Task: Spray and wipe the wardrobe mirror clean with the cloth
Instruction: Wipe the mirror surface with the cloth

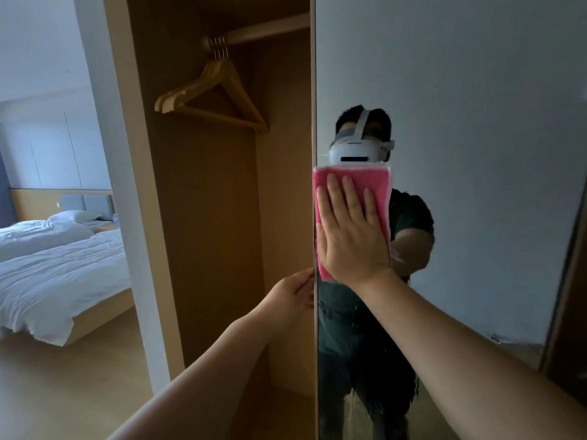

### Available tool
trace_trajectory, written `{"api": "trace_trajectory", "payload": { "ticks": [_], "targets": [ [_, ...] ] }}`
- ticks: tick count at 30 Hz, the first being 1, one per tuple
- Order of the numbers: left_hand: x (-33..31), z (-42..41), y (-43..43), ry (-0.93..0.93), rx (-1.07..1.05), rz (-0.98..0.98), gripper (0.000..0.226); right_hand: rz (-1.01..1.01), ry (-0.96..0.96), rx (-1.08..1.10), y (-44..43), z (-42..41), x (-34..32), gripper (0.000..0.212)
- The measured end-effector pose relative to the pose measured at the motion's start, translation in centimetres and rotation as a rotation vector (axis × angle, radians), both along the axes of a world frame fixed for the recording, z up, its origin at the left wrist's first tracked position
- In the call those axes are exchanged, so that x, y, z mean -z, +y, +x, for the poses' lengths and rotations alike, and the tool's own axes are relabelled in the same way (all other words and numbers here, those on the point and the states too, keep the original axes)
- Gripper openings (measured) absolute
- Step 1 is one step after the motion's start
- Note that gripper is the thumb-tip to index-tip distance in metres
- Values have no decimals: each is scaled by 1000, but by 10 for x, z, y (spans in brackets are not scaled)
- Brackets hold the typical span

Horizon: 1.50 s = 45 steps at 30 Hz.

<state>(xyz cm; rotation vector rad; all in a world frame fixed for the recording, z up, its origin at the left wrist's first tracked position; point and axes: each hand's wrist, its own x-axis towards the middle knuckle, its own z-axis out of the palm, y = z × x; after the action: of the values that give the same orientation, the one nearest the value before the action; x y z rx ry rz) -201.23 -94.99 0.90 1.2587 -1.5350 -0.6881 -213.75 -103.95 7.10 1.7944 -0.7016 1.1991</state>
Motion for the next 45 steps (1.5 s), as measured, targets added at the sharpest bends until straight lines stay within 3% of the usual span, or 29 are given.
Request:
{"api": "trace_trajectory", "payload": {
  "ticks": [12,21,30,45],
  "targets": [
    [3,5,-2,104,84,7,26,74,102,31,-2,-6,93,69],
    [3,5,-3,77,86,-12,24,80,174,42,0,-14,108,65],
    [3,3,-7,50,18,-13,23,30,280,1,-8,-33,76,65],
    [5,2,-20,63,-95,2,21,-18,213,40,-13,-63,-45,58]
  ]
}}
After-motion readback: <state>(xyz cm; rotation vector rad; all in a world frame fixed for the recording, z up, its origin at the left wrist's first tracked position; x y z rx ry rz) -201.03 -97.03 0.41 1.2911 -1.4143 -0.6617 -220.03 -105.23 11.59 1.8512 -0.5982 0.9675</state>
